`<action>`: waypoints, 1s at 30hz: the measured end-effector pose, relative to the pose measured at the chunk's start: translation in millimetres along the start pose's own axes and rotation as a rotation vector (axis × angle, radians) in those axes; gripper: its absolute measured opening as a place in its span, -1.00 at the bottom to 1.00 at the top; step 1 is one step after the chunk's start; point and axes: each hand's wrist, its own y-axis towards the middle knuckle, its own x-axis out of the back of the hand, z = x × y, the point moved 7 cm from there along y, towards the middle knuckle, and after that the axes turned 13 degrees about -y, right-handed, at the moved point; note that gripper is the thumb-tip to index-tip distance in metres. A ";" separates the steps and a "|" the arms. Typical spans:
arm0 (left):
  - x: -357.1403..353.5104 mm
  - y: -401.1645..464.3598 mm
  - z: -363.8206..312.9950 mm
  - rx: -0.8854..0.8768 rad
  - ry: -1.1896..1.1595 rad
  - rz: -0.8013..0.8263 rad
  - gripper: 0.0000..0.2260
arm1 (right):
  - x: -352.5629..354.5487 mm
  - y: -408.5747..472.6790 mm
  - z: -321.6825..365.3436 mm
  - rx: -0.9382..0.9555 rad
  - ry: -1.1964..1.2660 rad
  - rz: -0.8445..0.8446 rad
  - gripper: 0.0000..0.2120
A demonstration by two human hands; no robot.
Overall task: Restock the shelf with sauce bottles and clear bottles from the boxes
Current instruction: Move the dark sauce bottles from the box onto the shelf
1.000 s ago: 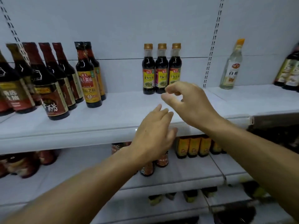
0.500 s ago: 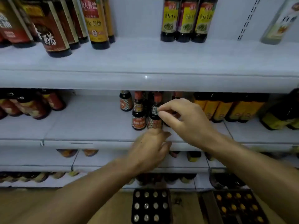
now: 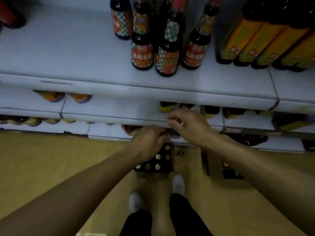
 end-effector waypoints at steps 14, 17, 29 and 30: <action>-148.7 -12.0 227.3 0.480 -0.112 0.052 -0.62 | -281.0 -18.1 -85.6 -0.082 -0.068 0.395 -0.73; -186.2 -8.4 259.1 0.512 -0.144 0.064 -0.73 | -335.4 -26.8 -106.4 -0.116 -0.114 0.495 -0.71; -302.4 22.1 368.4 0.645 -0.240 0.078 -0.84 | -509.2 -27.6 -161.5 -0.147 -0.149 0.611 -0.70; -311.9 25.5 377.9 0.647 -0.246 0.087 -0.83 | -524.6 -26.7 -162.8 -0.128 -0.163 0.619 -0.72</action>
